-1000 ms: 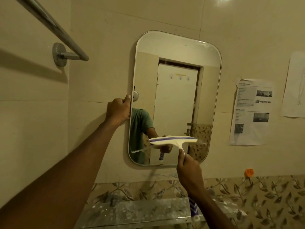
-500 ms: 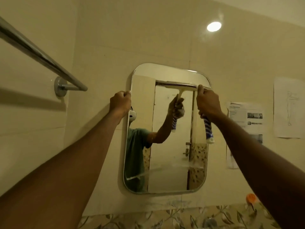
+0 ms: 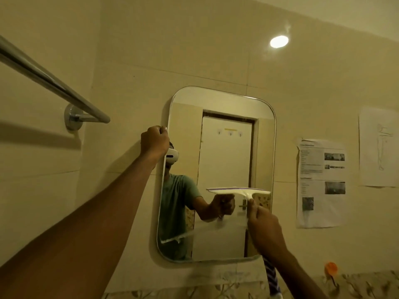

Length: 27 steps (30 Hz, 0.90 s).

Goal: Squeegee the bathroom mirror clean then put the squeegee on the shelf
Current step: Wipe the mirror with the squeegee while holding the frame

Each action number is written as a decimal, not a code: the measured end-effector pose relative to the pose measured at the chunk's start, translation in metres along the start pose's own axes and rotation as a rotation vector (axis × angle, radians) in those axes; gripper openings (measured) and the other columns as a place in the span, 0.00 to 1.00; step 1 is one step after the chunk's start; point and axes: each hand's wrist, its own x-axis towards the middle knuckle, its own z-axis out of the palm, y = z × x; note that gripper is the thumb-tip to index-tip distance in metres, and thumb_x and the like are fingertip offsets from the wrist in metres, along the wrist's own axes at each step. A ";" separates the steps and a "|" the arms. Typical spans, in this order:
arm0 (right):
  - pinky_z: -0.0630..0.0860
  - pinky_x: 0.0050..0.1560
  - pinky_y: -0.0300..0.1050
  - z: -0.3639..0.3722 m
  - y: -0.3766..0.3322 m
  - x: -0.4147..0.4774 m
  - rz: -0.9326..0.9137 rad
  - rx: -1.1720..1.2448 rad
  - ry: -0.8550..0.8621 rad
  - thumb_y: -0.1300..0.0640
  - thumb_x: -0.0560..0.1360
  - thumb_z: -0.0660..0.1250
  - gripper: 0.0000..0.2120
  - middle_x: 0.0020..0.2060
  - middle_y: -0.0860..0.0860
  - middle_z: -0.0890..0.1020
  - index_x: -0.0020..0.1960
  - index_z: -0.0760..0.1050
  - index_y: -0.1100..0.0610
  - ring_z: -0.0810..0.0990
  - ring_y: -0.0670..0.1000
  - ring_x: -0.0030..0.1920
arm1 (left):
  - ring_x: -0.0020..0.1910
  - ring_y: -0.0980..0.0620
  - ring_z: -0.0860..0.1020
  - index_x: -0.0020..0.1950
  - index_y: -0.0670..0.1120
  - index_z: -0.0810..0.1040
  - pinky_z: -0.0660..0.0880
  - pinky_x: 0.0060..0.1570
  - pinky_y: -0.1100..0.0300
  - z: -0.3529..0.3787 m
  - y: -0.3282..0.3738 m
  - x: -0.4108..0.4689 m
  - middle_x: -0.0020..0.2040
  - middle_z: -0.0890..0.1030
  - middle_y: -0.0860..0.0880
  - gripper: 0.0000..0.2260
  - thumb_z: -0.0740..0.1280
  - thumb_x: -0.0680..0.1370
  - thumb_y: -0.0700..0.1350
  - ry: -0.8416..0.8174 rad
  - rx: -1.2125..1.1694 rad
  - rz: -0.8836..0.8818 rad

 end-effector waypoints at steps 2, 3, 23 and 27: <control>0.72 0.30 0.44 -0.016 -0.017 0.015 0.010 0.071 -0.026 0.46 0.82 0.50 0.26 0.30 0.56 0.76 0.38 0.75 0.62 0.73 0.52 0.28 | 0.40 0.48 0.76 0.52 0.37 0.78 0.66 0.29 0.63 -0.001 0.000 -0.002 0.44 0.78 0.42 0.15 0.55 0.83 0.45 -0.004 0.005 0.005; 0.71 0.28 0.43 -0.028 -0.032 0.030 -0.009 0.097 -0.003 0.46 0.82 0.50 0.26 0.29 0.55 0.74 0.38 0.74 0.61 0.71 0.50 0.26 | 0.40 0.48 0.76 0.53 0.37 0.78 0.66 0.29 0.65 -0.001 0.000 -0.002 0.44 0.78 0.43 0.15 0.56 0.83 0.45 -0.006 0.005 0.011; 0.71 0.27 0.41 -0.001 -0.080 0.021 -0.065 0.050 0.023 0.47 0.83 0.49 0.24 0.25 0.50 0.72 0.33 0.71 0.55 0.70 0.48 0.25 | 0.40 0.44 0.74 0.43 0.39 0.74 0.71 0.40 0.54 -0.004 0.004 -0.008 0.41 0.76 0.42 0.15 0.53 0.82 0.43 -0.018 -0.064 -0.010; 0.71 0.24 0.36 -0.036 -0.156 0.105 -0.203 0.087 0.104 0.50 0.83 0.50 0.22 0.25 0.49 0.73 0.34 0.70 0.56 0.72 0.45 0.21 | 0.35 0.50 0.73 0.46 0.40 0.74 0.72 0.34 0.60 -0.005 0.002 -0.006 0.39 0.75 0.45 0.15 0.51 0.82 0.45 -0.052 -0.117 -0.044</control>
